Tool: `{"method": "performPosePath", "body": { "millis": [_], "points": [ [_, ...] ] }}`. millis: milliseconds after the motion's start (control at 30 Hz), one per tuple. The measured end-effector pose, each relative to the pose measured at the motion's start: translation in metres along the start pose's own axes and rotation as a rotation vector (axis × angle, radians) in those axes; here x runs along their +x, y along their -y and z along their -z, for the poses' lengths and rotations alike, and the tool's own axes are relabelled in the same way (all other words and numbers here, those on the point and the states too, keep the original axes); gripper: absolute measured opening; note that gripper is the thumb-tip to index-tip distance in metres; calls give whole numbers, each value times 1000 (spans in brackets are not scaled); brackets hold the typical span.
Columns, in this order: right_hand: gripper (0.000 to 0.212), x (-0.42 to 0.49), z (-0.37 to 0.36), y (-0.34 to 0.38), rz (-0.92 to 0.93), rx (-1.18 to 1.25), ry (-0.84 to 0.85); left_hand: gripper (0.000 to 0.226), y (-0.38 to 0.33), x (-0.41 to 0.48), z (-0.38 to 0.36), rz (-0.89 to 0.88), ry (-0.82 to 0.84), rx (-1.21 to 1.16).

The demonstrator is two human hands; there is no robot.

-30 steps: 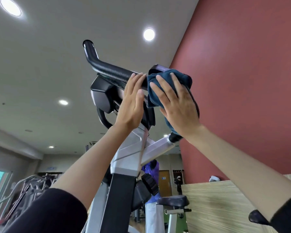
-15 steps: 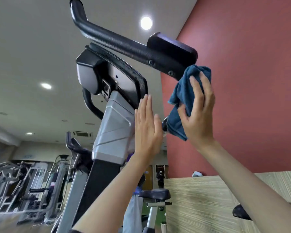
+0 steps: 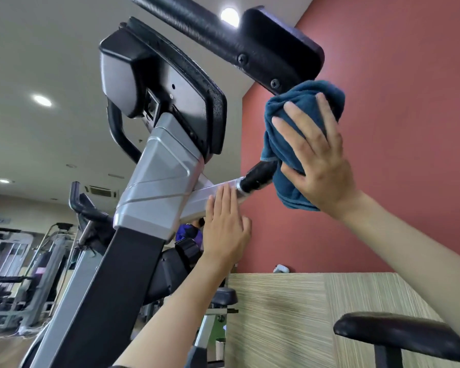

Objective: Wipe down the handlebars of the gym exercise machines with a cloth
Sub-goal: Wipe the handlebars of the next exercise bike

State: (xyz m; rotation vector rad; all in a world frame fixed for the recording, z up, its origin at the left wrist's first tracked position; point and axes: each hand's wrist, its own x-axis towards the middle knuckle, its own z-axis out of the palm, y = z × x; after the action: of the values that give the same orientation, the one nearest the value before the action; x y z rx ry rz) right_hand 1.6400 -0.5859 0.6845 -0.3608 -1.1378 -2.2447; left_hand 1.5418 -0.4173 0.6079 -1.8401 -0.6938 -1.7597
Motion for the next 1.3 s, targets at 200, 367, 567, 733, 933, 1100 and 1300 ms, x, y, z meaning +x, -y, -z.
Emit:
{"method": "performPosePath", "body": {
  "millis": [200, 367, 567, 733, 933, 1100, 1300],
  "points": [
    [45, -25, -8, 3, 206, -121, 170, 78, 4, 0, -5, -13, 17, 118],
    [49, -18, -32, 28, 207, -407, 372, 68, 8, -1, -9, -16, -8, 142],
    [47, -12, -47, 48, 230, -532, 556, 67, 9, -2, -9, -17, -12, 191],
    [56, 1, -8, 26, 171, -552, 438, 68, 11, -1, -10, -22, -48, 205],
    [61, -2, -15, 31, 143, -660, 489, 68, 14, -3, -14, -32, -59, 234],
    [48, -3, -49, 50, 109, -736, 563, 69, 16, -2, -18, -26, -58, 243],
    [46, -12, -66, 64, 213, -658, 651, 68, 15, -3, -20, -35, -72, 271]
  ]
}}
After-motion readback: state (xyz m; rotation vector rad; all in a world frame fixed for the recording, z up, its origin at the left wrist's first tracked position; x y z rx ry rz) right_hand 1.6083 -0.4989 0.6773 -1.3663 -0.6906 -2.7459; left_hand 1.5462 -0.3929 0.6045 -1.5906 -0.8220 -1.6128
